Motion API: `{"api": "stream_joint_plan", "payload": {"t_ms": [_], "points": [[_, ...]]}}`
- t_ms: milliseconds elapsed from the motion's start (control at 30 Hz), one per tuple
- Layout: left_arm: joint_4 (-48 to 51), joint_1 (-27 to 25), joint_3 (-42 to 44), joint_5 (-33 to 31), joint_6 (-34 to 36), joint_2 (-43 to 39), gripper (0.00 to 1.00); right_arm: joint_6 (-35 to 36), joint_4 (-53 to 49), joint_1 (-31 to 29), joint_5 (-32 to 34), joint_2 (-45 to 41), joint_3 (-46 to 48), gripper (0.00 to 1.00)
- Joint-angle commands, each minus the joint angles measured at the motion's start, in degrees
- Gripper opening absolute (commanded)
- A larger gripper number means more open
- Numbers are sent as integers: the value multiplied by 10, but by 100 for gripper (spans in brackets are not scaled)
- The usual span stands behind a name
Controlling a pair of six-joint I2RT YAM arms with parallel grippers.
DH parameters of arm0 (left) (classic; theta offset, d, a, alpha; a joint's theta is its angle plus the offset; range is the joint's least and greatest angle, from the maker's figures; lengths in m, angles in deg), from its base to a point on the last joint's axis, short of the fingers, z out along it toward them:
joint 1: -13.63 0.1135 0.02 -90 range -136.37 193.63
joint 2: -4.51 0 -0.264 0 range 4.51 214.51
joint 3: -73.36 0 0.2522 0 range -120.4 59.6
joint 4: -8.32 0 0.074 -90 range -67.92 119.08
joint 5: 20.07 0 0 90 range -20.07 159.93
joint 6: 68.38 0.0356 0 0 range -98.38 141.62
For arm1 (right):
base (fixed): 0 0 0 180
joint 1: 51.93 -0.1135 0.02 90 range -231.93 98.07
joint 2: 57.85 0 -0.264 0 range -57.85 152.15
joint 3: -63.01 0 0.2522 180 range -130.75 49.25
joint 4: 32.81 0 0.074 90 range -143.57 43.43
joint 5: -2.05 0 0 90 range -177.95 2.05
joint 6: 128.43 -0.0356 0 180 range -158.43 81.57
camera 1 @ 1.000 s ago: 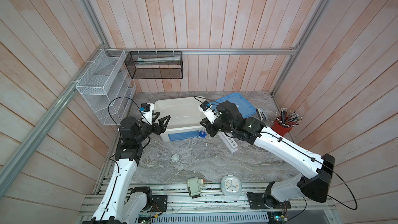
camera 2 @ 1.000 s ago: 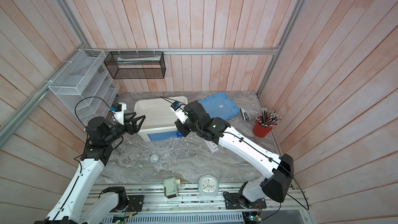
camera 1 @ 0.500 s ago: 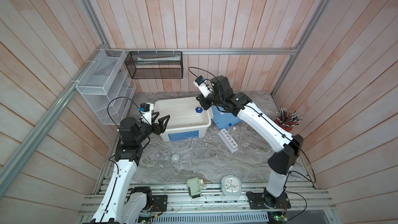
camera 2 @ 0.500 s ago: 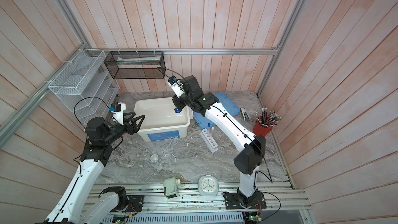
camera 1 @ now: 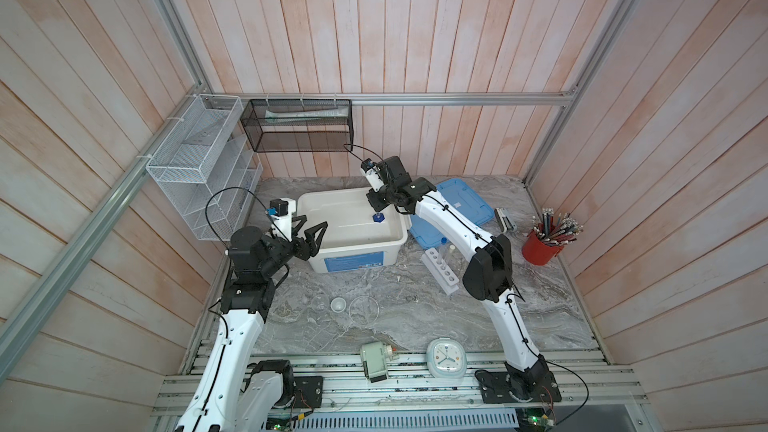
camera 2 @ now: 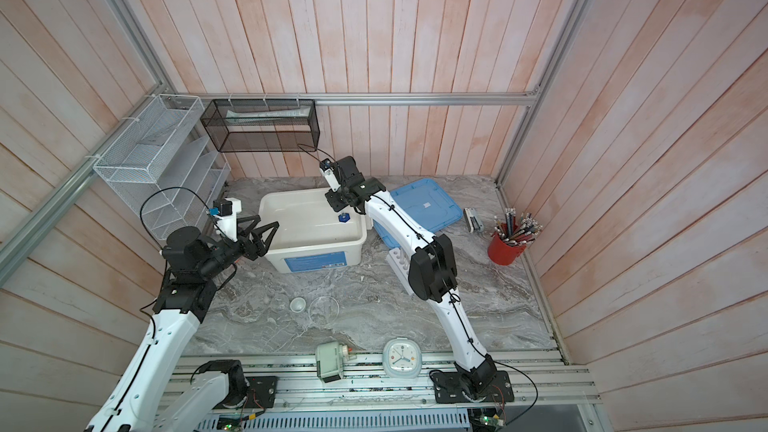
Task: Organize the chemistry lab equipment
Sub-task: 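Lift the blue-based tube with the right gripper and carry it over the bin, then lower the blue-based tube upright onto the bin floor with the right gripper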
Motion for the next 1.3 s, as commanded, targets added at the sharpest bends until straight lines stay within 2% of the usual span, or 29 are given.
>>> {"api": "stream_joint_plan", "payload": {"t_ms": [0, 267, 367, 900, 1033, 1267], "points": [[6, -1, 3, -9, 20, -5, 73, -28, 55, 2, 23, -21, 44, 7], [4, -1, 4, -7, 21, -3, 73, -62, 221, 3, 42, -90, 240, 7], [3, -1, 4, -6, 21, -2, 73, -66, 261, 3, 55, -99, 273, 7], [5, -1, 4, -6, 23, 0, 73, -71, 283, 3, 53, -72, 280, 7], [6, -1, 4, -6, 23, 0, 73, -57, 257, -3, 33, -72, 260, 7], [4, -1, 3, -3, 22, 0, 73, -39, 185, -27, 39, -60, 188, 7]]}}
